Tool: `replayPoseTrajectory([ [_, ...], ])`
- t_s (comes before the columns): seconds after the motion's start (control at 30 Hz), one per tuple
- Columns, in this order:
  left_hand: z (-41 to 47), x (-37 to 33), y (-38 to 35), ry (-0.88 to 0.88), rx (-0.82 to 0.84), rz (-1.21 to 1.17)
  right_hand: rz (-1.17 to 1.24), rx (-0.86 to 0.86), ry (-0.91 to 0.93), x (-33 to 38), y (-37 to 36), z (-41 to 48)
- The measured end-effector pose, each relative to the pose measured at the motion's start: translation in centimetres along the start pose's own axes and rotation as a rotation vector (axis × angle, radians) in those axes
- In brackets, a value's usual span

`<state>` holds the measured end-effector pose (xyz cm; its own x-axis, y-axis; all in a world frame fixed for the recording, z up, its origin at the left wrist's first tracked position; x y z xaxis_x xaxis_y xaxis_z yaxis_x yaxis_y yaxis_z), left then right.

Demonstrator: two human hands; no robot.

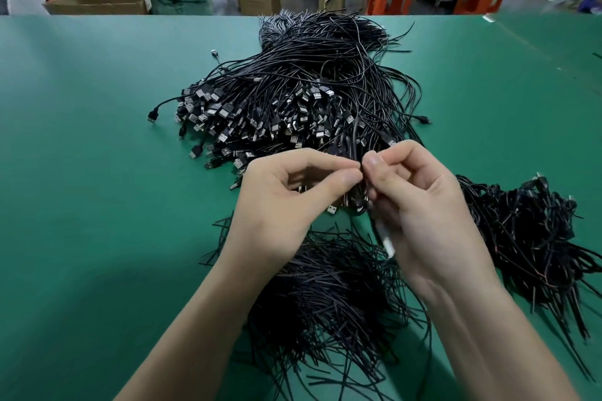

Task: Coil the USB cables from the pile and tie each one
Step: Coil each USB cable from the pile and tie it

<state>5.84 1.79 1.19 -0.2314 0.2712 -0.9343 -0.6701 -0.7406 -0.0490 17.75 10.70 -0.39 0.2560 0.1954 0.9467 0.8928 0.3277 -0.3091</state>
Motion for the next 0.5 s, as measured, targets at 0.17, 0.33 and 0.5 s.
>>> replayPoseTrajectory([
  [0.17, 0.4, 0.6, 0.6, 0.059, -0.031, -0.015, 0.052, 0.038, -0.050, -0.4, -0.5, 0.1],
  [0.33, -0.5, -2.8, -0.2, -0.374, -0.016, 0.306, 0.232, 0.049, -0.254, -2.2, -0.8, 0.1],
  [0.5, -0.7, -3.2, -0.2, -0.453, 0.005, 0.361, 0.295, -0.034, -0.308, -2.8, -0.1, 0.6],
])
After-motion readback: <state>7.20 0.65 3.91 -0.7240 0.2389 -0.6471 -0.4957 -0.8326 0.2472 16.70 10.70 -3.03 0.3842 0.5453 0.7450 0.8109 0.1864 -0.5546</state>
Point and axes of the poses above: each hand's wrist, its own z-axis towards the middle knuckle, its own y-axis out of the back of the hand, x = y × z, the point moved 10 cm from there along z, towards the middle knuckle, and after that the axes turned 15 degrees about -x, right-handed, at the moved point
